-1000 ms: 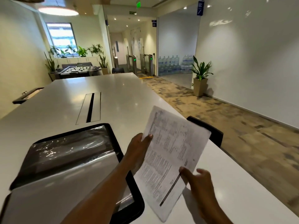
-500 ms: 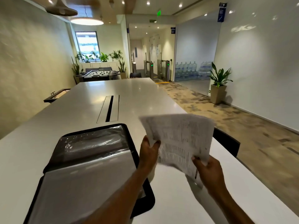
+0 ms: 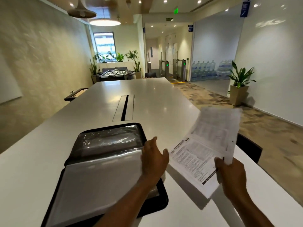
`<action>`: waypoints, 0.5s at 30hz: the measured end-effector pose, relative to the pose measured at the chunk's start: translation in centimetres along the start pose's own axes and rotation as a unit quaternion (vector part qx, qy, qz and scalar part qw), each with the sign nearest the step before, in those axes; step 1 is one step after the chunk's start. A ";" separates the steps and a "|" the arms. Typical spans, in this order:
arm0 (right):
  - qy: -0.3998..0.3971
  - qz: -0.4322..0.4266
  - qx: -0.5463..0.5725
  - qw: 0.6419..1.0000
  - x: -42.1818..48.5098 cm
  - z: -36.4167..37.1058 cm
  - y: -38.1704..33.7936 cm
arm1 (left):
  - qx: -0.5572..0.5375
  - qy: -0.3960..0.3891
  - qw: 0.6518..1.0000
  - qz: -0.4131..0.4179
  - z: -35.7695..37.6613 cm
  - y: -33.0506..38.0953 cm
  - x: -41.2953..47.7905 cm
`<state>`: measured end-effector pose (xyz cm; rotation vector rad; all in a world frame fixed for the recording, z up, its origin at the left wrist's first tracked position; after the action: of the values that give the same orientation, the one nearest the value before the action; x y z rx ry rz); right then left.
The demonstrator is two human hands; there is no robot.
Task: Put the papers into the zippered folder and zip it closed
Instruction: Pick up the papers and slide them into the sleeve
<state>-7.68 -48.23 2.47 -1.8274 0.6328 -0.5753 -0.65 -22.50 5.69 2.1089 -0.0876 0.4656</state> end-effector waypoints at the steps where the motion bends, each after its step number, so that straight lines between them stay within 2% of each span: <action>1: 0.001 0.013 0.020 1.000 -0.2 0.2 0.2 | 0.066 0.012 0.998 -0.017 -0.9 -1.3 -0.6; 3: -0.001 0.029 0.043 0.999 -0.9 0.7 0.3 | 0.175 -0.005 0.982 -0.071 -2.1 -4.1 -2.0; 5: 0.003 0.038 0.044 0.998 -1.8 1.4 0.4 | 0.225 -0.059 0.967 -0.104 -2.3 -6.3 -3.4; 8: -0.001 0.054 0.038 0.998 -3.2 3.0 0.6 | 0.267 -0.081 0.956 -0.084 -2.4 -7.6 -4.8; 15: -0.027 0.083 0.008 0.996 -5.0 5.6 1.4 | 0.193 0.002 0.980 -0.040 -4.1 -7.1 -4.9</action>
<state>-7.95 -41.48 -1.08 -1.7496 0.7325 -0.4189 -4.70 -15.73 0.23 2.4810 0.0968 0.4668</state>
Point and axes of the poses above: each hand's wrist, its own x-axis towards the middle knuckle, its own z-axis out of the palm, y = z × x, the point moved 5 cm from there along x, towards the middle knuckle, and after that the axes turned 9 degrees about -x, right-handed, at the moved point
